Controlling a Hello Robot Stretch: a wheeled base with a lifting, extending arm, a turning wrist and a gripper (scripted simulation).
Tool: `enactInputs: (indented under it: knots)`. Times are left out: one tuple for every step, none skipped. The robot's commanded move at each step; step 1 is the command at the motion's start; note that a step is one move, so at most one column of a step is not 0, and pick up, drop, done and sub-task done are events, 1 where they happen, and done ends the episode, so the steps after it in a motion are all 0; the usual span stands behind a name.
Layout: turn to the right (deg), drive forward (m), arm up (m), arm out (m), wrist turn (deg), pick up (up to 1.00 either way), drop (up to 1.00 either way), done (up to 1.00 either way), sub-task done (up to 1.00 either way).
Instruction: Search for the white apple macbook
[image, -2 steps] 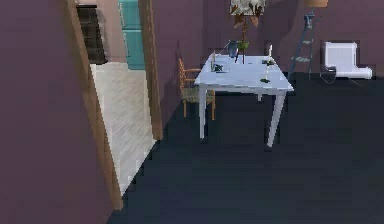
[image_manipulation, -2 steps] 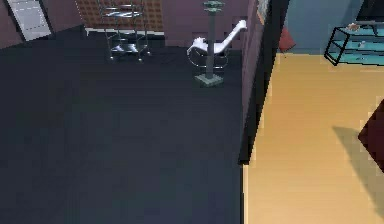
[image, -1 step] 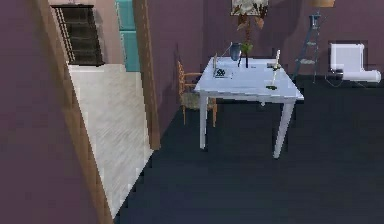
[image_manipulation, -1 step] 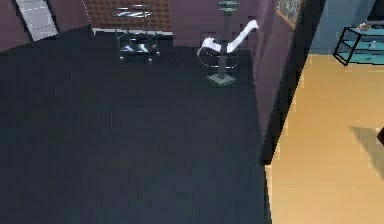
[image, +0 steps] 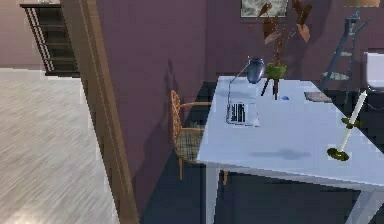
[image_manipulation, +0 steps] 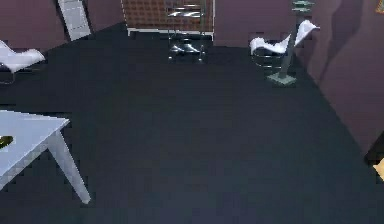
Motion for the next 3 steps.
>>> enactInputs:
  knots:
    - [6.0,0.00,0.00,0.00,0.0,0.00,0.00,0.00,0.00]
    - [0.0,0.20,0.00,0.00,0.0,0.00,0.00,0.00,0.00]
    - [9.0,0.00,0.00,0.00,0.0,0.00,0.00,0.00,0.00]
